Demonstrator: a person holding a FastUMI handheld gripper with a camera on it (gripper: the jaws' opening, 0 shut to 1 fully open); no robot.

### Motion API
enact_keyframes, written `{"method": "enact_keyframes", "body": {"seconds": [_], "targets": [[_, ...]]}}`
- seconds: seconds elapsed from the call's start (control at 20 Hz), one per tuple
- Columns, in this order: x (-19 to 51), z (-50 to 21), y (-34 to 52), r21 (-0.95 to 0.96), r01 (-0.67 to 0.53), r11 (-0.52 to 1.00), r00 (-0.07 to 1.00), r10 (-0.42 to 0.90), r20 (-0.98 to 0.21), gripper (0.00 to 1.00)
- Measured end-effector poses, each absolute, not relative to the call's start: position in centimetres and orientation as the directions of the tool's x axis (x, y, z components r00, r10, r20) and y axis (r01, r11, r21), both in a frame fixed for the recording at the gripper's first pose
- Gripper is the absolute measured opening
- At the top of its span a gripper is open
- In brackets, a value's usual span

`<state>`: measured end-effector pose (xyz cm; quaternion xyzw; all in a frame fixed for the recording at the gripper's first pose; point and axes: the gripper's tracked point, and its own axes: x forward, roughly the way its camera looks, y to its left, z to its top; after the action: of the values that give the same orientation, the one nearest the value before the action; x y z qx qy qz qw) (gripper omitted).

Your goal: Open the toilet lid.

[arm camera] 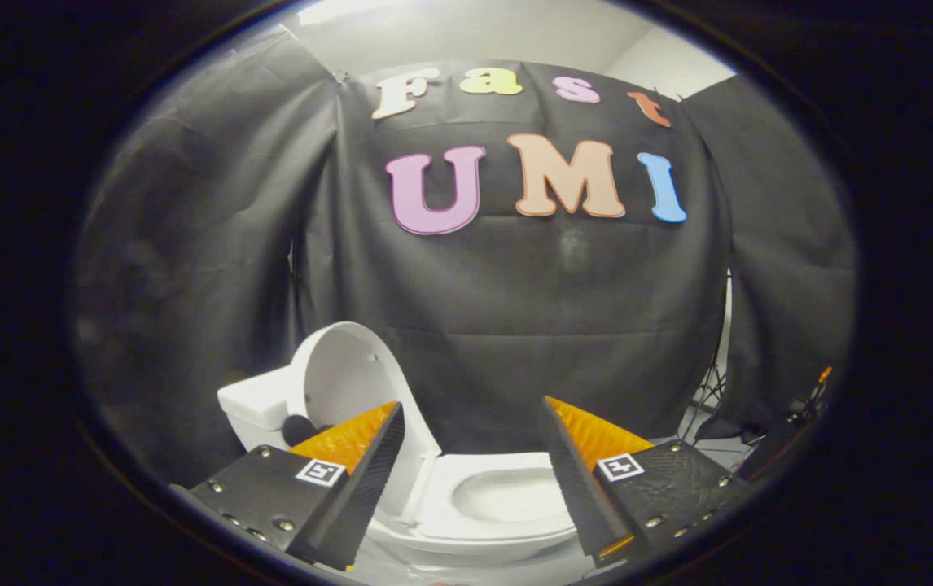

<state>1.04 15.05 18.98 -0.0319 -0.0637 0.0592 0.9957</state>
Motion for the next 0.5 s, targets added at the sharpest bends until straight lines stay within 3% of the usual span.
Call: {"method": "enact_keyframes", "body": {"seconds": [0.3, 0.5], "targets": [[2.6, 14.4, 10.9, -0.044, -0.072, 0.996, 0.992, 0.076, 0.101, 0.97], [3.5, 10.5, 9.7, -0.019, -0.058, 0.998, 0.998, 0.058, 0.020, 0.97]]}}
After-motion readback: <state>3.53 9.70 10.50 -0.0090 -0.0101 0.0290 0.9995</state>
